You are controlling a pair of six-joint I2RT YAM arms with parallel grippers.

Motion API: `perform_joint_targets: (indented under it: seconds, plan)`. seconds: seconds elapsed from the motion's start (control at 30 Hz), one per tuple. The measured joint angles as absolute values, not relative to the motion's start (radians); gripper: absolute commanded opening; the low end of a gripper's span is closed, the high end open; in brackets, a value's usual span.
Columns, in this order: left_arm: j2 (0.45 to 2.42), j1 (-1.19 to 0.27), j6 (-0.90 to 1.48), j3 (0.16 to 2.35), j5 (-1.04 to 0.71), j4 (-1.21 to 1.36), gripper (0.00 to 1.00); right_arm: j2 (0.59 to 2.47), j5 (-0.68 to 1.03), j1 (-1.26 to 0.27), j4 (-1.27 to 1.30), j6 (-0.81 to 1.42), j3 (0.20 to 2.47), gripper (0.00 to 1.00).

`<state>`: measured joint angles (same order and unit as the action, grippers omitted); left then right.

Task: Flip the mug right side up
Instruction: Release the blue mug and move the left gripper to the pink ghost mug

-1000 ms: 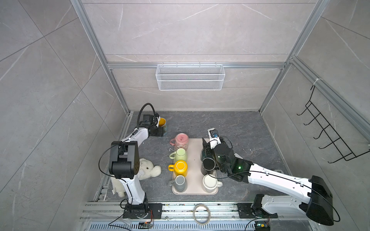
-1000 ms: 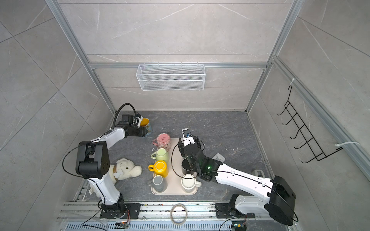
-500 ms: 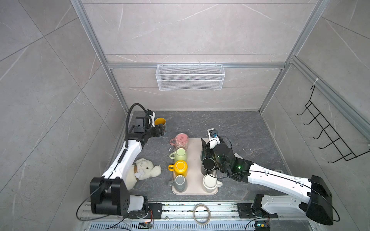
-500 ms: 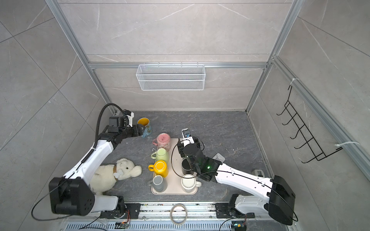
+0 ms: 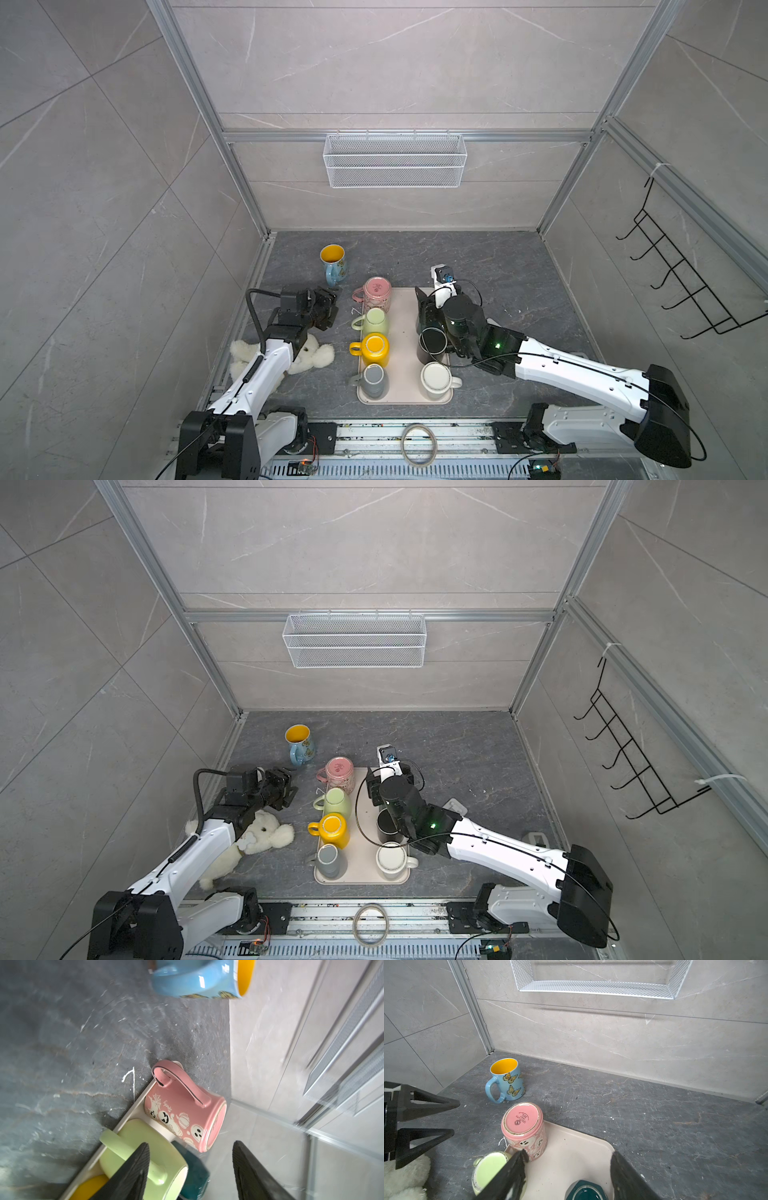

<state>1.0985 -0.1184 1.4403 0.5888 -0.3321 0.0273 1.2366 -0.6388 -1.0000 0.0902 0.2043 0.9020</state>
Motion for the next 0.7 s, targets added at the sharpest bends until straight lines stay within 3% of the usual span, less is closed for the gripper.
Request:
perform_joint_targets:
  seconds: [0.27,0.7]
  plan:
    - [1.115,-0.125,1.779,0.540,-0.307,0.128,0.66,1.203,-0.639,-1.000,0.055,0.252,0.902,0.63]
    - [1.392,-0.180,1.925,0.588,-0.318,0.311,0.66,1.195,-0.639,-1.000,0.022,0.270,0.902,0.63]
